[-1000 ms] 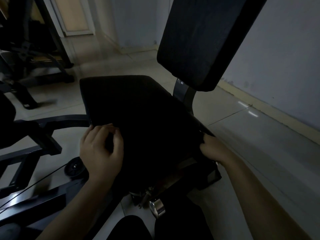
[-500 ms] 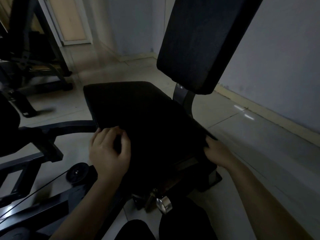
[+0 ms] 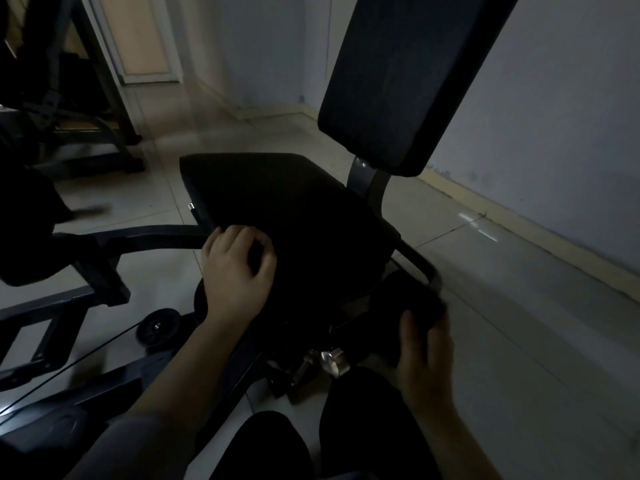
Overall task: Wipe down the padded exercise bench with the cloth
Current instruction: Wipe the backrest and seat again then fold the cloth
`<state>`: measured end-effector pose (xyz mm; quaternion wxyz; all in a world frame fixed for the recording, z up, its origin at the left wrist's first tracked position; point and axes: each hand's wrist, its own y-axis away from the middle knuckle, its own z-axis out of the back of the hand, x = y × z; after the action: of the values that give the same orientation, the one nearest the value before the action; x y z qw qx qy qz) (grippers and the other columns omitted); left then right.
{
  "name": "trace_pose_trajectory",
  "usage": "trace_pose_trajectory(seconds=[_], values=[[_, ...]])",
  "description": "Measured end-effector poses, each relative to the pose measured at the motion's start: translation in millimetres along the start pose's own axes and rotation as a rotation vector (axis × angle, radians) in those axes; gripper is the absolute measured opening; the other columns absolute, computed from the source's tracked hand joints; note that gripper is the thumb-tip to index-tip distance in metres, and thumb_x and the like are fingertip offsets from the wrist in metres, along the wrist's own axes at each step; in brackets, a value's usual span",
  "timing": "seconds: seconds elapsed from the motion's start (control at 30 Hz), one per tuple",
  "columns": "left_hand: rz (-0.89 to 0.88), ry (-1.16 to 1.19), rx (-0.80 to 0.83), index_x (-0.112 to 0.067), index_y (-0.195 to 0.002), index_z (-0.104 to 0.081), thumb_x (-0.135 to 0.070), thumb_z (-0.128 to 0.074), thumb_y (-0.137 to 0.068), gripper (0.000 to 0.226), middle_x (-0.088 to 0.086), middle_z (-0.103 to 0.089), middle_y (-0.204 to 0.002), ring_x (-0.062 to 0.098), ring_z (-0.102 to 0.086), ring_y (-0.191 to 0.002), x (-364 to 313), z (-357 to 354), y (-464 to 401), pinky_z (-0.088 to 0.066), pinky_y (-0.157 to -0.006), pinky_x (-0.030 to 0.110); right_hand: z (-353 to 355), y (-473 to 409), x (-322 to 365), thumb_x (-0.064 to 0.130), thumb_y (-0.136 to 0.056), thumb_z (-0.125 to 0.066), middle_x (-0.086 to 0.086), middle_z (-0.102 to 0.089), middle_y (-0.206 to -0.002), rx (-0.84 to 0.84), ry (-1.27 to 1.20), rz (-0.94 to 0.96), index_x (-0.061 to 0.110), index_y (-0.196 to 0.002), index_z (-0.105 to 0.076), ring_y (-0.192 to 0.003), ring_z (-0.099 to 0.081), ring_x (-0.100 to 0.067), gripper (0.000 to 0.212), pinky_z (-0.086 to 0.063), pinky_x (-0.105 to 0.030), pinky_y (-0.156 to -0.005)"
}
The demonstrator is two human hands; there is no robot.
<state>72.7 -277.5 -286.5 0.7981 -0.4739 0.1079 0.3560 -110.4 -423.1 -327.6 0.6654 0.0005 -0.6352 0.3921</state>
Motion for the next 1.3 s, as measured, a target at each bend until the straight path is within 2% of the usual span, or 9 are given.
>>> trace_pose_trajectory(seconds=[0.13, 0.2, 0.37, 0.47, 0.57, 0.77, 0.97, 1.1, 1.3], values=[[-0.039, 0.007, 0.021, -0.01, -0.089, -0.063, -0.024, -0.042, -0.086, 0.026, 0.004, -0.063, -0.092, 0.016, -0.053, -0.092, 3, 1, 4, -0.034, -0.103, 0.047, -18, 49, -13, 0.041, -0.094, -0.033, 0.007, -0.052, -0.127, 0.335, 0.423, 0.635, 0.024, -0.118, -0.053, -0.126, -0.045, -0.012, 0.035, -0.029, -0.05, -0.107], [-0.04, -0.01, 0.017, -0.011, -0.089, -0.064, -0.025, -0.042, -0.085, 0.026, 0.004, -0.064, -0.092, 0.019, -0.056, -0.092, 4, 1, 3, -0.033, -0.105, 0.045, -21, 49, -31, 0.041, -0.096, -0.029, 0.004, -0.048, -0.131, 0.318, 0.463, 0.679, 0.025, -0.121, -0.051, -0.127, -0.044, -0.018, 0.038, -0.032, -0.061, -0.1], [-0.064, -0.087, 0.065, -0.013, -0.084, -0.063, -0.029, -0.042, -0.084, 0.026, 0.003, -0.062, -0.083, 0.024, -0.059, -0.082, 0, 6, -3, -0.042, -0.093, 0.045, -15, 42, -34, 0.041, -0.097, -0.035, 0.005, -0.049, -0.128, 0.265, 0.372, 0.46, 0.02, -0.123, -0.049, -0.123, -0.046, -0.018, 0.036, -0.041, -0.054, -0.095], [-0.115, -0.222, 0.134, -0.011, -0.08, -0.064, -0.036, -0.044, -0.084, 0.032, 0.006, -0.061, -0.077, 0.028, -0.059, -0.073, -10, 15, -21, -0.039, -0.064, 0.031, -7, 18, -20, 0.043, -0.098, -0.034, 0.008, -0.052, -0.113, 0.221, 0.393, 0.332, 0.018, -0.116, -0.051, -0.108, -0.051, -0.015, 0.036, -0.036, -0.019, -0.099], [-0.06, -0.279, 0.407, -0.015, -0.103, -0.063, -0.046, -0.044, -0.091, 0.039, 0.011, -0.063, -0.102, 0.032, -0.059, -0.09, -7, 14, -75, -0.046, -0.071, 0.036, 1, -26, -7, 0.032, -0.09, -0.047, 0.01, -0.056, -0.102, 0.089, 0.343, 0.191, 0.009, -0.113, -0.059, -0.099, -0.055, -0.012, 0.034, -0.03, 0.004, -0.09], [0.213, -0.694, 0.662, -0.029, -0.147, -0.021, -0.069, -0.032, -0.086, 0.074, 0.009, -0.018, -0.156, 0.032, -0.011, -0.144, 42, -47, -162, -0.006, -0.111, 0.064, -19, -134, 7, 0.039, -0.093, -0.043, 0.012, -0.059, -0.108, 0.171, 0.098, 0.065, 0.027, -0.122, -0.051, -0.098, -0.054, 0.01, 0.032, -0.038, 0.002, -0.081], [0.279, -0.699, 0.83, -0.04, -0.148, 0.0, -0.075, -0.011, -0.082, 0.075, 0.009, 0.004, -0.159, 0.027, 0.006, -0.146, 39, -65, -149, 0.002, -0.112, 0.063, -77, -203, 12, 0.055, -0.091, -0.035, -0.002, -0.061, -0.117, 0.594, 0.389, -0.078, 0.021, -0.128, -0.047, -0.108, -0.059, -0.02, 0.051, -0.048, -0.032, -0.084], [0.322, -0.692, 0.823, -0.04, -0.147, 0.0, -0.076, -0.012, -0.081, 0.076, 0.011, 0.006, -0.159, 0.028, 0.009, -0.146, 35, -64, -154, 0.004, -0.112, 0.062, -107, -217, 10, 0.062, -0.09, -0.018, -0.003, -0.057, -0.118, 0.838, 0.774, 0.072, 0.021, -0.128, -0.044, -0.104, -0.059, -0.023, 0.062, -0.045, -0.03, -0.075], [0.514, -0.503, 1.271, -0.04, -0.146, 0.014, -0.072, -0.035, -0.083, 0.086, 0.007, 0.03, -0.153, 0.025, 0.027, -0.141, 35, -50, -195, 0.012, -0.11, 0.059, -104, -285, 52, 0.038, -0.098, -0.038, -0.002, -0.045, -0.141, 1.284, 0.457, -0.477, 0.026, -0.142, -0.03, -0.127, -0.044, -0.021, 0.047, -0.039, -0.03, -0.099]])
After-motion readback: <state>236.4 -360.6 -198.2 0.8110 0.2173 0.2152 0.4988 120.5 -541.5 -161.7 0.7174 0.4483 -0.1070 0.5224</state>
